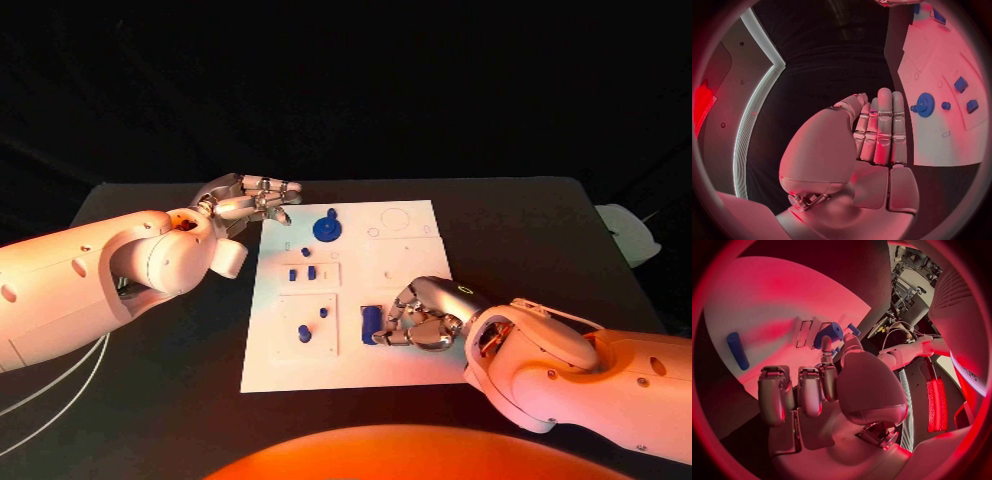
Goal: Assemble the parts on the task board
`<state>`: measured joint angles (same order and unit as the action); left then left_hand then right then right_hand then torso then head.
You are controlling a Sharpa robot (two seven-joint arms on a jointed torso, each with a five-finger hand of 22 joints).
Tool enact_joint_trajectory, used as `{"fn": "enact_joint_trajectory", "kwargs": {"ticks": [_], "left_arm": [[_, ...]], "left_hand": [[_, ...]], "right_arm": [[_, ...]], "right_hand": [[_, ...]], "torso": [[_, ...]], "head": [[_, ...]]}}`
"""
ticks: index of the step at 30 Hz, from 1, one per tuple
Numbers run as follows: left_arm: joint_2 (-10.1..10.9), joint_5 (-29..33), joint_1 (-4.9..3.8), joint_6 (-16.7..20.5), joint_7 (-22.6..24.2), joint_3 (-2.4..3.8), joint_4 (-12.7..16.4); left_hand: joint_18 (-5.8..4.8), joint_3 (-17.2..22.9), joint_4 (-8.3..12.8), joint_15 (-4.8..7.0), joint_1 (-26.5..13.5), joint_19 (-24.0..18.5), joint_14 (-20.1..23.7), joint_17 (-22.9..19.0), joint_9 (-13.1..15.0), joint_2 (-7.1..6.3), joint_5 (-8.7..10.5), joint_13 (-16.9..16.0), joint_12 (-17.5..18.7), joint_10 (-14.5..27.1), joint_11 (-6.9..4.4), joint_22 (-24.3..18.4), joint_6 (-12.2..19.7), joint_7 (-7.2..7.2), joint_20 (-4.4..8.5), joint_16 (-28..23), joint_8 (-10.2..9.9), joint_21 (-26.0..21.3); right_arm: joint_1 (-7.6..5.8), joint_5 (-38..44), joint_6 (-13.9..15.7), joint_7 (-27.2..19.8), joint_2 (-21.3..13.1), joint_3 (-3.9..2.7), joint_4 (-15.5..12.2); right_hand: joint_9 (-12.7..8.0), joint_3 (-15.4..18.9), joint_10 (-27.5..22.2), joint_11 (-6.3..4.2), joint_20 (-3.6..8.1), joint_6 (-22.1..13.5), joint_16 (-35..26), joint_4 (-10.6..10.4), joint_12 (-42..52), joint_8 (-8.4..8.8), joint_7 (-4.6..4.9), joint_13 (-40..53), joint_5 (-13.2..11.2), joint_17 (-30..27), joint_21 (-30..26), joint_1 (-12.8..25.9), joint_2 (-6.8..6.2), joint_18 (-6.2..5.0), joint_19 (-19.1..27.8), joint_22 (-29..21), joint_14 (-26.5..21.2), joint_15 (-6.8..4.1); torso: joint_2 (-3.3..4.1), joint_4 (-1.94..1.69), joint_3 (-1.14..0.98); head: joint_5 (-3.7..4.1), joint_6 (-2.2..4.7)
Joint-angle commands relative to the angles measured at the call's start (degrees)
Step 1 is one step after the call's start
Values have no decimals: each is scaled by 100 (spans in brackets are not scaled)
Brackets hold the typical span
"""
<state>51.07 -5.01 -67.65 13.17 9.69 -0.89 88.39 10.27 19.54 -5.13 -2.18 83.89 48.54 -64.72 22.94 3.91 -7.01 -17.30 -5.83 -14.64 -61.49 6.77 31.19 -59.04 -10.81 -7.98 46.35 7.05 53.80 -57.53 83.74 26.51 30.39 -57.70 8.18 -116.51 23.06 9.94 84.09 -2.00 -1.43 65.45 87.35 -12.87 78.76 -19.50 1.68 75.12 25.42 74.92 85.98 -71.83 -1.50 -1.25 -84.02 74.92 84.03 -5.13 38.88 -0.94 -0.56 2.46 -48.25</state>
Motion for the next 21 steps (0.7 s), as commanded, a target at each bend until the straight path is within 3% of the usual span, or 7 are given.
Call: {"fn": "enact_joint_trajectory", "kwargs": {"ticks": [1, 15, 21], "left_arm": [[-6, -4, -2, -99, 23, 3, 12], [-2, -4, -2, -96, 21, 3, 14], [1, -4, -2, -83, 33, 3, 12]], "left_hand": [[28, 20, -6, -28, -19, 11, -18, -7, -5, 37, -1, -9, -34, 32, 4, -7, 40, -2, -9, -17, 29, -31], [28, 20, -6, -28, -19, 11, -18, -7, -5, 37, -1, -9, -34, 32, 4, -7, 40, -2, -9, -17, 29, -31], [29, 32, 5, -27, -2, 15, -15, -10, -4, 42, -4, -10, -45, 40, 4, -9, 43, -2, -8, -19, 33, -33]], "right_arm": [[7, 87, -187, -57, 9, -1, 20], [8, 326, -264, 188, 141, -2, 236], [22, 379, -251, 224, 121, -2, 251]], "right_hand": [[11, -25, 152, -48, 52, 1, 11, 30, 7, 1, -22, 710, -4, 977, 23, -73, 22, 42, -441, 1399, 491, -53], [25, -77, 188, -55, 59, 30, 25, -68, 78, -5, -32, 767, 50, 1007, 65, -56, 149, 51, -458, 1411, 497, -60], [29, -95, 196, -63, 61, 35, 34, -71, 92, -8, -40, 778, 74, 1025, 86, -80, 168, 55, -467, 1417, 500, -64]], "torso": [[8, -7, 2], [1, -9, 6], [-11, 1, 5]], "head": [[15, 1], [32, -30], [25, -1]]}}
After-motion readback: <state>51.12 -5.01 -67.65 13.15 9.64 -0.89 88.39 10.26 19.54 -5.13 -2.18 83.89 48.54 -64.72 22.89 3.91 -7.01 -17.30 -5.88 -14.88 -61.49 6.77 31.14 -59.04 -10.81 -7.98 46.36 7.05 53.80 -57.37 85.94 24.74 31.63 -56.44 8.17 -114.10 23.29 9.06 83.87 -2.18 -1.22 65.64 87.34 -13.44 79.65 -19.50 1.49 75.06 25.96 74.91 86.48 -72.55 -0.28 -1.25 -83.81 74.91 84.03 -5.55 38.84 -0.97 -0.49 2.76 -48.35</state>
